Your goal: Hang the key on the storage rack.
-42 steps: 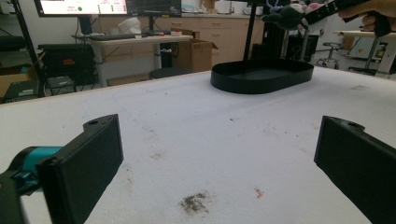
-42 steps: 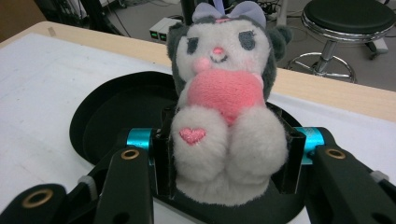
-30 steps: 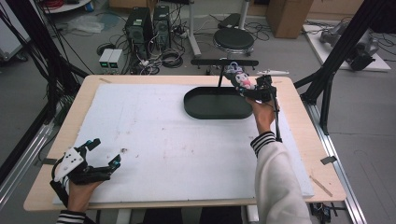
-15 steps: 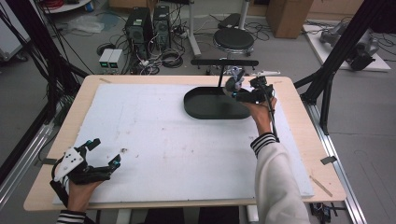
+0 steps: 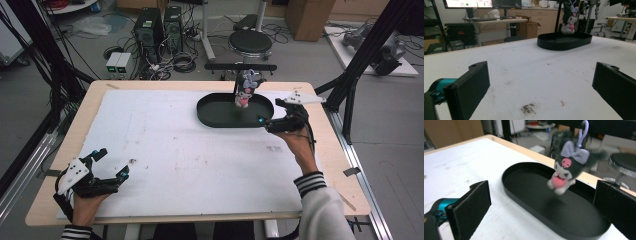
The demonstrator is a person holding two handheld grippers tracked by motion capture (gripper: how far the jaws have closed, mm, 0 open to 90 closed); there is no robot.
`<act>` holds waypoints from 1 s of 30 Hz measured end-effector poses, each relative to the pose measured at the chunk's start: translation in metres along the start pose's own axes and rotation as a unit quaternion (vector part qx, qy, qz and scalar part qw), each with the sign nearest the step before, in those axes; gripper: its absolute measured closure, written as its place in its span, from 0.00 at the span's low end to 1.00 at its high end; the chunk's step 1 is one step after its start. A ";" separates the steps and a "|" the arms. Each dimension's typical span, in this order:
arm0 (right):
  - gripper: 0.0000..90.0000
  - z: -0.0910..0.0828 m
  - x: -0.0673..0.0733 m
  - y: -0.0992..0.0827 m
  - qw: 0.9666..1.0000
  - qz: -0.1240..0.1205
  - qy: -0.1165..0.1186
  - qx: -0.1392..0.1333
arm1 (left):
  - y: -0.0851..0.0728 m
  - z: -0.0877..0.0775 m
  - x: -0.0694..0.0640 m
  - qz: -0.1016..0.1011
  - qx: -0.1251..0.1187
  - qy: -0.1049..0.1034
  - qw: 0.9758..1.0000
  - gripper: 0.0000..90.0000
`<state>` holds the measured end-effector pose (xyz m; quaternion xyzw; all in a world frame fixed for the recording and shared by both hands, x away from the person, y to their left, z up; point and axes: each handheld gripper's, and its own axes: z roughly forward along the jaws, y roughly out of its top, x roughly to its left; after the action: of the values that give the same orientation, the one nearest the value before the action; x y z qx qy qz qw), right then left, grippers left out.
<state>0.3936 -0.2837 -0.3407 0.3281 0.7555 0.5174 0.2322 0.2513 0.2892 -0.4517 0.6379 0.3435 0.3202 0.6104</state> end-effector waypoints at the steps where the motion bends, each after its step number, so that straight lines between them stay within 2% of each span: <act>1: 0.00 -0.007 0.002 -0.005 1.000 -0.005 0.000 -0.007 | 0.000 0.000 0.000 0.000 -0.001 0.000 1.000 0.02; 2: 0.00 -0.019 0.005 -0.016 1.000 -0.008 0.007 -0.014 | 0.000 0.000 0.000 0.000 -0.001 0.000 1.000 0.02; 3: 0.00 -0.019 0.005 -0.016 1.000 -0.008 0.007 -0.014 | 0.000 0.000 0.000 0.002 -0.001 -0.001 1.000 0.02; 5: 0.00 -0.030 0.006 -0.028 0.999 -0.012 0.007 -0.035 | 0.000 0.000 0.000 0.003 -0.001 0.000 1.000 0.02; 9: 0.00 -0.045 0.008 -0.056 0.998 -0.001 0.013 -0.055 | 0.000 -0.001 -0.001 0.005 -0.003 0.001 1.000 0.02; 12: 0.00 -0.051 0.008 -0.078 0.997 0.006 0.010 -0.071 | 0.000 -0.001 -0.001 0.006 -0.004 0.002 1.000 0.02; 14: 0.00 -0.056 0.009 -0.099 0.996 0.004 -0.004 -0.085 | 0.000 -0.001 -0.001 0.006 -0.004 0.004 1.000 0.02; 15: 0.00 -0.056 0.009 -0.099 0.996 0.004 -0.004 -0.085 | 0.000 -0.001 -0.001 0.005 -0.004 0.004 1.000 0.02; 18: 0.00 -0.061 0.011 -0.115 0.994 0.022 -0.007 -0.104 | 0.000 -0.001 -0.001 0.006 -0.004 0.004 1.000 0.02; 19: 0.00 -0.062 0.011 -0.119 0.994 0.017 -0.013 -0.108 | 0.000 -0.001 -0.001 0.006 -0.005 0.004 1.000 0.02; 24: 0.00 -0.065 0.014 -0.139 0.993 0.019 -0.008 -0.120 | -0.001 -0.002 -0.001 0.008 -0.008 0.006 1.000 0.02; 27: 0.00 -0.067 0.015 -0.142 0.990 0.011 -0.019 -0.139 | -0.001 -0.003 -0.002 0.006 -0.014 0.009 1.000 0.02; 30: 0.00 -0.068 0.015 -0.143 0.989 0.015 -0.021 -0.143 | -0.001 -0.003 -0.002 0.005 -0.015 0.009 1.000 0.02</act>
<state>0.3000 -0.3508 -0.4505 0.3136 0.6635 0.6168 0.2845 0.2476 0.2896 -0.4526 0.6280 0.3405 0.3340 0.6149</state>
